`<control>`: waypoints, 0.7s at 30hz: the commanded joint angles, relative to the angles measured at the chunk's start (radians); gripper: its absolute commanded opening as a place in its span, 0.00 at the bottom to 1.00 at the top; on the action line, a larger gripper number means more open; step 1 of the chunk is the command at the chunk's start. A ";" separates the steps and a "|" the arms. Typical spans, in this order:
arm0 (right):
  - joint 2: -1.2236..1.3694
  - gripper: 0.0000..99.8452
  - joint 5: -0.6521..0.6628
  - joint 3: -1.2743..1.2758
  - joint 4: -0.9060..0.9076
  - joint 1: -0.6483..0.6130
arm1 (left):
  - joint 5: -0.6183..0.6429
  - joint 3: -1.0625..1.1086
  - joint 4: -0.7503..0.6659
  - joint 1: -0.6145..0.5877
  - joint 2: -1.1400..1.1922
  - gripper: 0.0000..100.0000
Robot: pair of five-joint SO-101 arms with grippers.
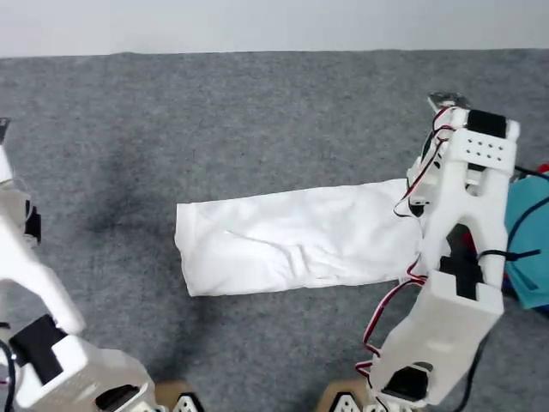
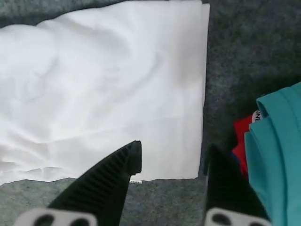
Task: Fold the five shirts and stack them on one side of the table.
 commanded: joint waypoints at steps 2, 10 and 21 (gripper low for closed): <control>-0.008 0.23 -0.006 -0.031 -0.008 0.019 | 0.005 -0.018 0.025 0.072 -0.163 0.00; -0.007 0.23 -0.011 0.074 -0.116 0.013 | 0.043 -0.013 0.041 0.164 -0.305 0.00; 0.013 0.23 -0.012 0.232 -0.308 0.016 | 0.040 0.051 0.038 0.164 -0.310 0.00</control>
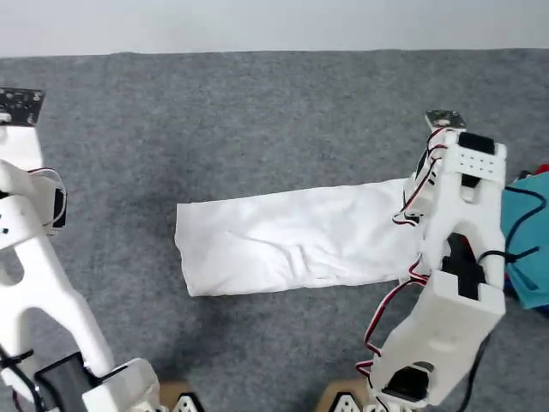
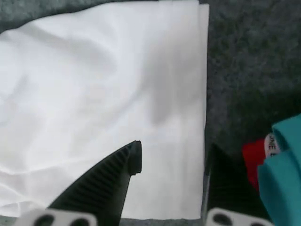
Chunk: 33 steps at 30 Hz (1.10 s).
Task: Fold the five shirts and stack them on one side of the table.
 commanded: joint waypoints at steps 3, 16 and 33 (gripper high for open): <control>0.064 0.23 -0.009 -0.006 -0.050 0.010 | 0.002 0.001 0.017 0.006 -0.041 0.00; 0.186 0.05 -0.011 -0.054 -0.047 0.007 | 0.000 0.001 0.017 0.006 -0.046 0.00; -0.074 0.01 0.026 -0.155 0.177 -0.117 | 0.000 0.001 0.017 0.006 -0.046 0.00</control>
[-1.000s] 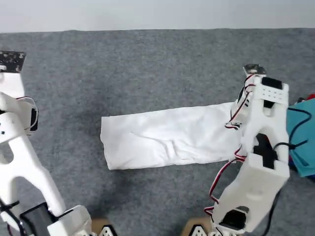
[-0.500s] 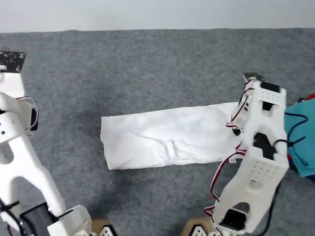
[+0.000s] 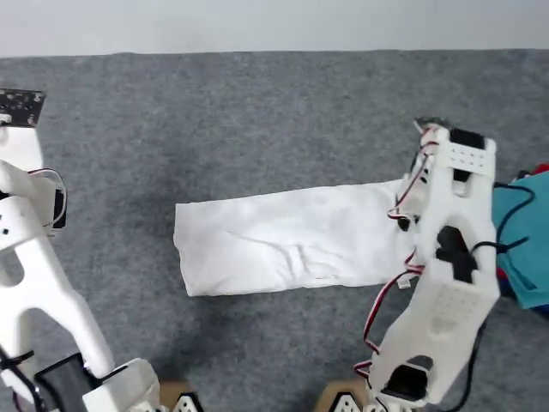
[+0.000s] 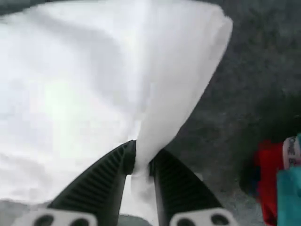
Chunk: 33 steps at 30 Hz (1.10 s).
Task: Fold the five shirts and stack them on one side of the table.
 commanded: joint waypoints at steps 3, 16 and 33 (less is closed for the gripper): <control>-0.203 0.01 0.017 -0.040 0.079 -0.131 | 0.000 -0.004 0.017 0.005 -0.044 0.00; -0.259 0.01 0.060 -0.041 0.137 -0.524 | 0.000 -0.004 0.017 0.002 -0.046 0.00; -0.107 0.01 0.124 -0.060 -0.030 -0.869 | 0.003 0.004 0.017 0.000 -0.046 0.00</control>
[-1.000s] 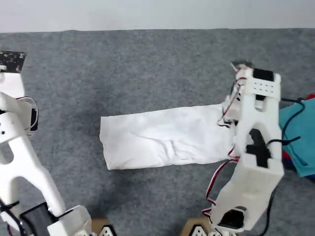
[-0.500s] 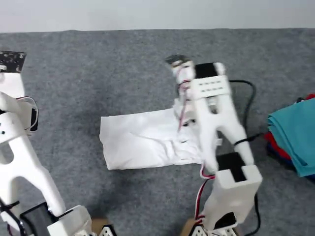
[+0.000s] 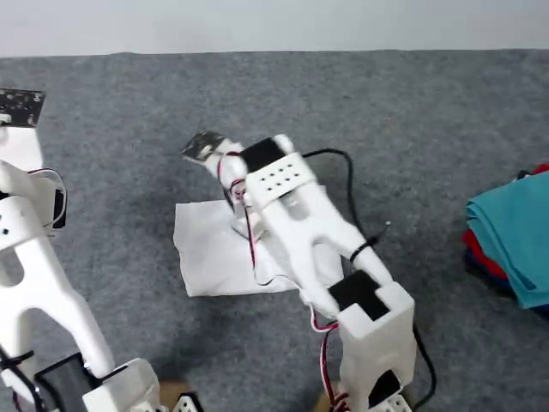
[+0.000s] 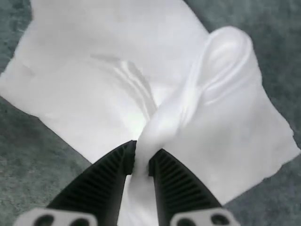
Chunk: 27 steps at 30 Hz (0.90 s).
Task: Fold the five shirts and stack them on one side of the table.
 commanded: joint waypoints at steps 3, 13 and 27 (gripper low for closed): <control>0.027 0.01 0.011 -0.132 -0.016 -0.074 | 0.002 0.027 0.015 0.000 -0.046 0.00; 0.236 0.01 0.006 -0.494 0.111 -0.127 | 0.000 0.039 -0.012 0.000 -0.046 0.00; 0.449 0.01 0.003 -0.850 0.249 -0.213 | 0.000 0.039 -0.012 0.000 -0.046 0.00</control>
